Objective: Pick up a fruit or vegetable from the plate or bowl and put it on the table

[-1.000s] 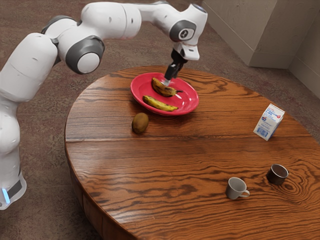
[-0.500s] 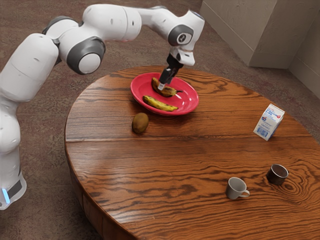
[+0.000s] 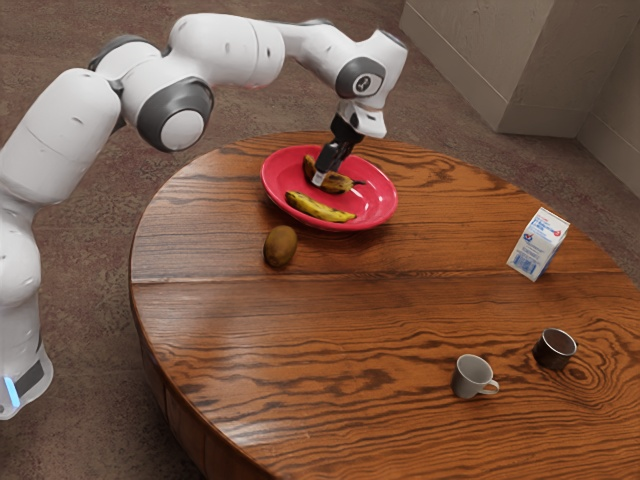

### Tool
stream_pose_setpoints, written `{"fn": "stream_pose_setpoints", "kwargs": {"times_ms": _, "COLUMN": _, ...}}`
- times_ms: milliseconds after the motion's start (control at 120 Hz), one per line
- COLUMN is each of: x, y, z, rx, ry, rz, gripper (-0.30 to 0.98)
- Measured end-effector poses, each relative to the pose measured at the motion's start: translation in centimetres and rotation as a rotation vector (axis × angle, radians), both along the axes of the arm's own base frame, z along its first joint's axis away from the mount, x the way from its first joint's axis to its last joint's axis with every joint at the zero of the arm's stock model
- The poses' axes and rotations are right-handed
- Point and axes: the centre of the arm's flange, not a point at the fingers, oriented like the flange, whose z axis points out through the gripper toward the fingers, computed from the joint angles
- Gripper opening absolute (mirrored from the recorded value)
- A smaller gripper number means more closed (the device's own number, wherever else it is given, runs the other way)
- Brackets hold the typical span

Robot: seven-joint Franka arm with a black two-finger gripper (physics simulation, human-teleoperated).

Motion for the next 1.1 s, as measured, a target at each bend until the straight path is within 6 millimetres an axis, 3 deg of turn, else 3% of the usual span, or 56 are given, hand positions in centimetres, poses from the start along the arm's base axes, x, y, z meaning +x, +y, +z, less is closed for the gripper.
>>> {"fn": "stream_pose_setpoints", "kwargs": {"times_ms": 158, "x": 0.1, "y": 0.0, "z": -0.5, "rx": 0.000, "ry": 0.008, "rz": -0.003, "gripper": 0.57}}
{"fn": "stream_pose_setpoints", "kwargs": {"times_ms": 425, "x": 0.1, "y": 0.2, "z": -0.9, "rx": 0.005, "ry": 0.010, "rz": 0.000, "gripper": 0.21}}
{"fn": "stream_pose_setpoints", "kwargs": {"times_ms": 650, "x": 0.2, "y": 0.3, "z": -1.4, "rx": 0.003, "ry": 0.011, "rz": 0.002, "gripper": 0.14}}
{"fn": "stream_pose_setpoints", "kwargs": {"times_ms": 767, "x": 0.1, "y": 0.5, "z": -0.6, "rx": 0.009, "ry": 0.001, "rz": 0.006, "gripper": 0.12}}
{"fn": "stream_pose_setpoints", "kwargs": {"times_ms": 883, "x": -0.3, "y": 0.0, "z": 2.8, "rx": 0.019, "ry": -0.045, "rz": 0.000, "gripper": 0.12}}
{"fn": "stream_pose_setpoints", "kwargs": {"times_ms": 975, "x": -1.0, "y": -2.3, "z": 8.8, "rx": 0.031, "ry": -0.126, "rz": -0.030, "gripper": 0.12}}
{"fn": "stream_pose_setpoints", "kwargs": {"times_ms": 1033, "x": -1.1, "y": -6.3, "z": 12.5, "rx": 0.031, "ry": -0.169, "rz": -0.088, "gripper": 0.13}}
{"fn": "stream_pose_setpoints", "kwargs": {"times_ms": 1100, "x": -0.9, "y": -14.5, "z": 16.1, "rx": 0.024, "ry": -0.207, "rz": -0.212, "gripper": 0.13}}
